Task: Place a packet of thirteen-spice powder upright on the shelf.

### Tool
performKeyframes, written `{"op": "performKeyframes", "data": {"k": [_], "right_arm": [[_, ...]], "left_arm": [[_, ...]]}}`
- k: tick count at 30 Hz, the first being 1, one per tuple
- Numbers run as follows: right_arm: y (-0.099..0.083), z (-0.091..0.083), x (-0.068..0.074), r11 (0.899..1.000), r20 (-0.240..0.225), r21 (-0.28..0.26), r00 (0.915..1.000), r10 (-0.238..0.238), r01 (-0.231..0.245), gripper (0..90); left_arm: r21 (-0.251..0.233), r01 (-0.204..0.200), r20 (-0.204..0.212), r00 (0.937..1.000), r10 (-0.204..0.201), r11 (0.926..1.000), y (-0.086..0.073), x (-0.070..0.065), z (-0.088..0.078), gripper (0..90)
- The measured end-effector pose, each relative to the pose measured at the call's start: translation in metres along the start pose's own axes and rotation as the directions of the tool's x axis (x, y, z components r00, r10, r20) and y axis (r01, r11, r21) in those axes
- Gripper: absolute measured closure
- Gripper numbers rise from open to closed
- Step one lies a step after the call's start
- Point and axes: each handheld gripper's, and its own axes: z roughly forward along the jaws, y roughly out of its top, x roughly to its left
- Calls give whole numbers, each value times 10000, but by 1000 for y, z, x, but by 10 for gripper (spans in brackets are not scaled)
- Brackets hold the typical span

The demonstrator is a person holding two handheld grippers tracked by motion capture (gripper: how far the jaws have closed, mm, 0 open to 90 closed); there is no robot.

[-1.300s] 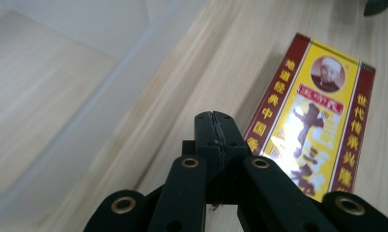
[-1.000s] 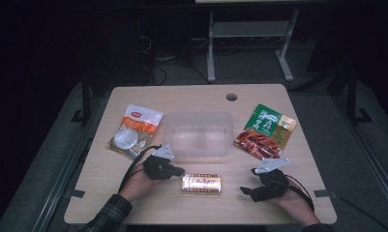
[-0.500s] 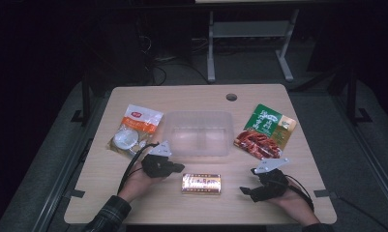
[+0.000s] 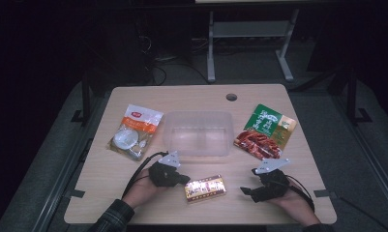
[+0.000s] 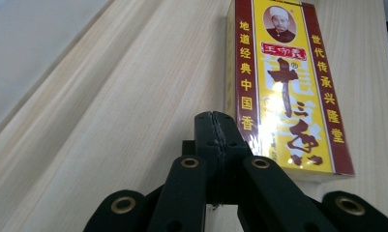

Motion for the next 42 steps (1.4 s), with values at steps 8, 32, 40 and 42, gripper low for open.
{"op": "performKeyframes", "data": {"k": [8, 32, 40, 42], "right_arm": [[0, 0, -1, 10000, -14, 7, 10000, -8, 8, 198], [-1, 0, 0, 10000, -29, 56, 10000, -56, 56, 198], [-1, 1, 0, 10000, -44, 66, 10000, -69, 69, 198], [-1, 1, 0, 9999, -44, 71, 10000, -71, 71, 198]], "left_arm": [[-533, 211, -56, 9998, -215, 9984, -2, -17, -24, 615], [550, -978, -316, 9945, 997, 9937, 1, -45, 18, 179], [579, -1172, -424, 9919, 1198, 9914, 1, -46, 26, 208], [603, -1243, -425, 9910, 1269, 9904, 1, -46, 26, 213]]}}
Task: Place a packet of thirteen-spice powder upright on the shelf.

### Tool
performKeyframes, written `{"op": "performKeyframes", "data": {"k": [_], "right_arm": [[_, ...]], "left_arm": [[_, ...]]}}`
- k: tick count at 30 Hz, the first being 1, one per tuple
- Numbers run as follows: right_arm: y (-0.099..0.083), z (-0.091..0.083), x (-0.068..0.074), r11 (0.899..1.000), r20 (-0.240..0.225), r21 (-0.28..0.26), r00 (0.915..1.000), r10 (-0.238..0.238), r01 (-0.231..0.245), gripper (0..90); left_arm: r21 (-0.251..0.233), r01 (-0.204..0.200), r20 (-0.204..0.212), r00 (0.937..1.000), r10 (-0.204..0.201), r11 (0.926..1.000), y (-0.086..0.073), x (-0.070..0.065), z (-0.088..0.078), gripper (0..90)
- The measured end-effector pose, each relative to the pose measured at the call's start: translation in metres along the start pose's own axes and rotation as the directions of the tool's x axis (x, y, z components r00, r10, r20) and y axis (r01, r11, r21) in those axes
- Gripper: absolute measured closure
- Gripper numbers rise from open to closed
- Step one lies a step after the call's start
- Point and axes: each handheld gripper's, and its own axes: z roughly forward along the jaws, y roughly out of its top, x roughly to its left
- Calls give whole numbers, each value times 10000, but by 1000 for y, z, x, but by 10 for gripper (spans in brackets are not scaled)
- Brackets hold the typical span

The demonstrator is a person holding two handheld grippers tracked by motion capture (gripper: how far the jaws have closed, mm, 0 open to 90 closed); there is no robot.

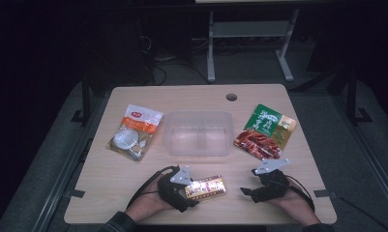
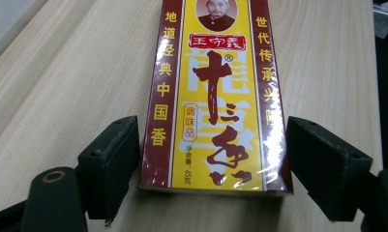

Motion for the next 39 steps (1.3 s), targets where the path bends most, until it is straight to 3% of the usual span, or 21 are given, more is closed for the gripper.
{"op": "performKeyframes", "data": {"k": [6, 11, 17, 25, 32, 39], "right_arm": [[0, 0, -1, 10000, 10, -33, 10000, -32, 32, 198], [0, 0, 0, 10000, 12, -30, 10000, -33, 33, 198], [0, 0, -1, 10000, 26, -34, 10000, -23, 23, 198], [0, -1, -1, 10000, 16, -67, 10000, 49, -49, 191], [-1, -4, -2, 9998, -88, -158, 9999, 86, -87, 183], [1, -11, -1, 9994, -673, -345, 9977, -103, 80, 140]], "left_arm": [[-80, -216, -235, 9995, 214, 9997, 0, -1, 1, 252], [-194, -268, -125, 9996, 265, 9995, -1, -2, 0, 309], [-188, -319, -88, 9995, 317, 9993, -1, -2, 0, 315], [-386, 22, 242, 9997, -13, 9993, -2, 6, -2, 319], [-1053, 284, 334, 9991, -250, 9940, -2, 13, -18, 320], [-1487, 285, 372, 9990, -232, 9885, -5, 18, -37, 319]]}}
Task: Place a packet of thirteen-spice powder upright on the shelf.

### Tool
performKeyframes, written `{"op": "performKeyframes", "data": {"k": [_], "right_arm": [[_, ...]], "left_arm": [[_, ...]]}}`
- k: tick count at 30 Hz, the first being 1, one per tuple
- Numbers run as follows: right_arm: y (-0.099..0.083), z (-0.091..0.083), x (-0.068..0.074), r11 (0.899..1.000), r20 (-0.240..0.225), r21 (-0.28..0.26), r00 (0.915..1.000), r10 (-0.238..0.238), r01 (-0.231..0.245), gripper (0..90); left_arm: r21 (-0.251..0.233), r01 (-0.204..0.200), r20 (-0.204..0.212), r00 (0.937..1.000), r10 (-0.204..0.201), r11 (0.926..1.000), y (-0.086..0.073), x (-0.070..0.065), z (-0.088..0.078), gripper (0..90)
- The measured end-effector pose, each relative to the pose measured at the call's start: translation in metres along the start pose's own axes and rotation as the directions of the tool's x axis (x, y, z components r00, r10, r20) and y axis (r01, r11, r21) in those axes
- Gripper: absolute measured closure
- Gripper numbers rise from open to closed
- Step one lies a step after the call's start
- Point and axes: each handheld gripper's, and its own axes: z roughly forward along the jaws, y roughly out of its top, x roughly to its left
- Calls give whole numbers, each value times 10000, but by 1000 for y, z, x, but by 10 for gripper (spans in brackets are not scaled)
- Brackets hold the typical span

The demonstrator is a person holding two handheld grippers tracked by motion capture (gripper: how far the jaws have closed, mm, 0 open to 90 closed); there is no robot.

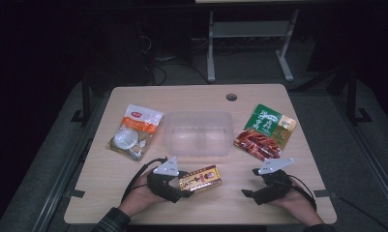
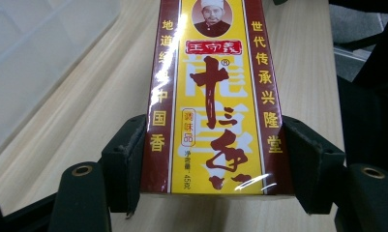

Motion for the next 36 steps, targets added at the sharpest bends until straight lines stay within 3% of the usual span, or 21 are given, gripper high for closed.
{"op": "performKeyframes", "data": {"k": [7, 12, 18, 25, 29, 31, 36], "right_arm": [[9, -1, 3, 9992, -756, -194, 9965, -364, 350, 138], [24, 0, 6, 9953, -1420, -598, 9863, -835, 757, 140], [47, 12, 9, 9857, -2165, -974, 9638, -1559, 1376, 140], [71, 24, 10, 9756, -2900, -1462, 9357, -2008, 1640, 140], [82, 28, 10, 9675, -2985, -1692, 9258, -2320, 1879, 138], [89, 30, 9, 9626, -3249, -1946, 9136, -2444, 1883, 137], [98, 32, 11, 9531, -3384, -2205, 9002, -2741, 2073, 121]], "left_arm": [[-312, 113, 183, 9998, -107, 9995, -2, -1, -14, 319], [-464, 128, 197, 9997, -119, 9988, -2, 0, -23, 319], [-603, 150, 191, 9997, -138, 9981, -3, 0, -33, 319], [-843, 107, 130, 9999, -97, 9964, -5, 2, -44, 319], [-935, 36, 80, 10000, -29, 9956, -6, 4, -46, 319], [-960, 3, 98, 10000, 7, 9954, -5, 4, -46, 319], [-950, -63, 173, 9998, 80, 9955, -5, 3, -43, 319]]}}
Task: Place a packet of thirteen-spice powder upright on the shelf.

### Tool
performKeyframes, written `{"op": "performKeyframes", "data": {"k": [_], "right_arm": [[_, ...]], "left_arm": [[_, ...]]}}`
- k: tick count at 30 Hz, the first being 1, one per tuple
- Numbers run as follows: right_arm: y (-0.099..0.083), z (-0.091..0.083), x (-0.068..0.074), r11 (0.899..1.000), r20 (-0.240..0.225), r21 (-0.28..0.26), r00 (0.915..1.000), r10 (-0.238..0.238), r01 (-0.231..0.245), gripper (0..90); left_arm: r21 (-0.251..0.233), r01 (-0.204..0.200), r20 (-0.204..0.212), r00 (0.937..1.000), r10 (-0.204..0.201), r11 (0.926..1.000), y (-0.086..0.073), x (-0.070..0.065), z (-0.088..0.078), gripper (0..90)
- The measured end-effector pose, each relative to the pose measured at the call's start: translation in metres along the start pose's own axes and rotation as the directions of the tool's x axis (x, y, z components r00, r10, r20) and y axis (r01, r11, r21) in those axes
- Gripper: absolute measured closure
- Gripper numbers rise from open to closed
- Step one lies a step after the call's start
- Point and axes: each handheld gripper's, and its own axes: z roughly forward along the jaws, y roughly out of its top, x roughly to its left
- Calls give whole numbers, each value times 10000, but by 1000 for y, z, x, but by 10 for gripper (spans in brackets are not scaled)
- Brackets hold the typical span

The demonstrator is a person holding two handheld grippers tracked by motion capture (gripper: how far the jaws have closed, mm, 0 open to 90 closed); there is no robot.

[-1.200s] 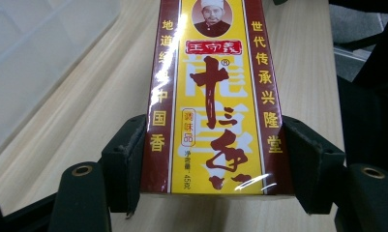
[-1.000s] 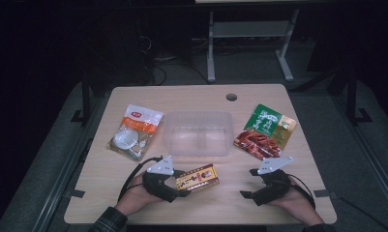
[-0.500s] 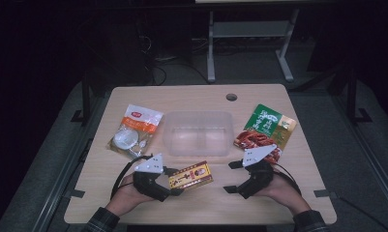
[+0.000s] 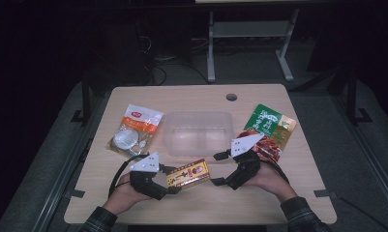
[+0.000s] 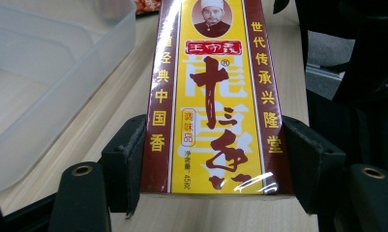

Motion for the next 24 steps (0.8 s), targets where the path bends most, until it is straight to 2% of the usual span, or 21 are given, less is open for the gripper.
{"op": "performKeyframes", "data": {"k": [9, 14, 18, 24], "right_arm": [[2, 3, 4, 9998, -439, -215, 9990, -38, 29, 105], [2, 8, 6, 9999, -694, -143, 9976, -12, 2, 104], [1, 11, 7, 10000, -756, -31, 9971, -14, 12, 120], [0, 11, 7, 9998, -984, -192, 9951, 68, -87, 159]], "left_arm": [[-65, -194, 208, 9996, 195, 9998, 1, -4, 5, 319], [-148, -357, 298, 9989, 362, 9993, 2, -6, 7, 319], [-251, -442, 357, 9983, 451, 9987, 3, -7, 7, 319], [-370, -588, 496, 9969, 606, 9976, 5, -9, 9, 319]]}}
